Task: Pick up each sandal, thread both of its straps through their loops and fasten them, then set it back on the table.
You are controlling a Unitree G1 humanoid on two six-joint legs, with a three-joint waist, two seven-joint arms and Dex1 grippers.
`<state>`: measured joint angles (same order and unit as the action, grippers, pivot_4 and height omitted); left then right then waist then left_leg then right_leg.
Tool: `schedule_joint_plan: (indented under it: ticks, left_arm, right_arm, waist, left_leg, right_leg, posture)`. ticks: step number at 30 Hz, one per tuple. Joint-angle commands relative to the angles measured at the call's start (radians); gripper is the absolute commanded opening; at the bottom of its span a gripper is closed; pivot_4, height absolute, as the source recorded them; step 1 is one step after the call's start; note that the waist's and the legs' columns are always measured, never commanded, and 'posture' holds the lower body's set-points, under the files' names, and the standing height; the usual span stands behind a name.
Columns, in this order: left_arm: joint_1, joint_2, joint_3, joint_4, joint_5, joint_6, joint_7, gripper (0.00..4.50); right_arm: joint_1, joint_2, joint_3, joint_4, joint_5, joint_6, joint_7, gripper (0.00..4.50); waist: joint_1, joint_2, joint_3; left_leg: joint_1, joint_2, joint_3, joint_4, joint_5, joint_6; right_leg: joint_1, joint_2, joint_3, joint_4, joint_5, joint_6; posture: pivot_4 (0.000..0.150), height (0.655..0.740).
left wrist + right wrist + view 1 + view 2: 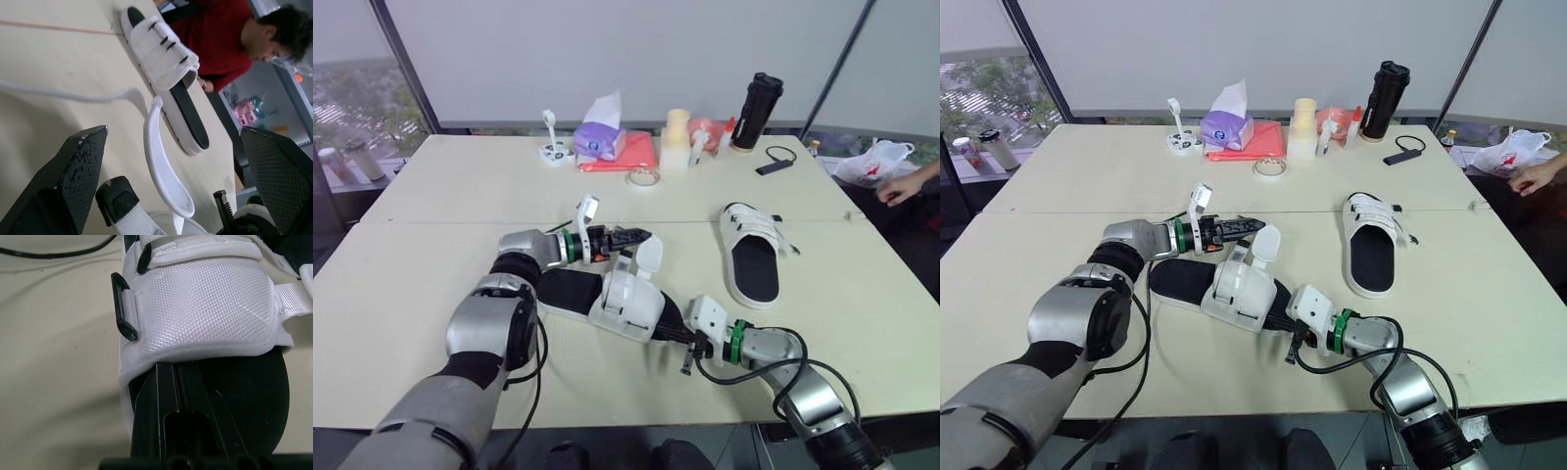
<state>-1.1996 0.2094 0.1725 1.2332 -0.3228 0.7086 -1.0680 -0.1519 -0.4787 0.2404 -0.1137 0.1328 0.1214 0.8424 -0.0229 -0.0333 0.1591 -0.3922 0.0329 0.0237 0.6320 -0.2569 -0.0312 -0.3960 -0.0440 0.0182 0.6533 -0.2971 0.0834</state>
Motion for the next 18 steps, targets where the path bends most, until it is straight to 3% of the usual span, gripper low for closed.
schedule_joint_plan:
  ticks: [1, 11, 14, 18]
  left_arm:
    - [-0.059, -0.007, 0.015, 0.007, 0.002, 0.013, 0.003, 4.49]
    - [-0.09, -0.08, 0.123, 0.076, -0.034, -0.014, 0.159, 4.49]
    - [-0.097, -0.104, 0.175, 0.084, -0.05, -0.077, 0.237, 3.68]
    - [-0.108, -0.114, 0.231, 0.087, -0.068, -0.121, 0.276, 1.78]
  right_arm:
    - [0.01, 0.003, 0.034, 0.048, -0.037, 0.015, -0.005, 0.0]
    - [0.004, 0.013, 0.042, 0.068, -0.046, 0.001, -0.024, 0.0]
    - [0.006, 0.014, 0.043, 0.067, -0.049, -0.001, -0.031, 0.0]
    - [0.01, 0.011, 0.033, 0.063, -0.05, -0.004, -0.042, 0.0]
  waist:
    - [0.001, 0.0, 0.0]
    - [0.002, 0.0, 0.0]
    - [0.003, 0.0, 0.0]
    - [0.002, 0.0, 0.0]
  left_leg:
    - [0.0, 0.0, 0.0, 0.0, 0.0, 0.0]
    - [0.0, 0.0, 0.0, 0.001, 0.0, 0.0]
    - [0.0, 0.0, 0.0, 0.001, 0.0, 0.0]
    - [0.001, 0.0, 0.0, 0.001, 0.0, 0.0]
  right_leg:
    - [0.0, 0.0, 0.0, 0.0, 0.0, 0.0]
    - [0.0, 0.0, 0.0, 0.001, 0.0, 0.0]
    - [0.0, 0.0, 0.0, 0.001, 0.0, 0.0]
    - [0.0, 0.0, 0.0, 0.001, 0.0, 0.0]
  posture:
    - [0.15, 0.74]
    - [0.15, 0.74]
    - [0.15, 0.74]
    - [0.15, 0.74]
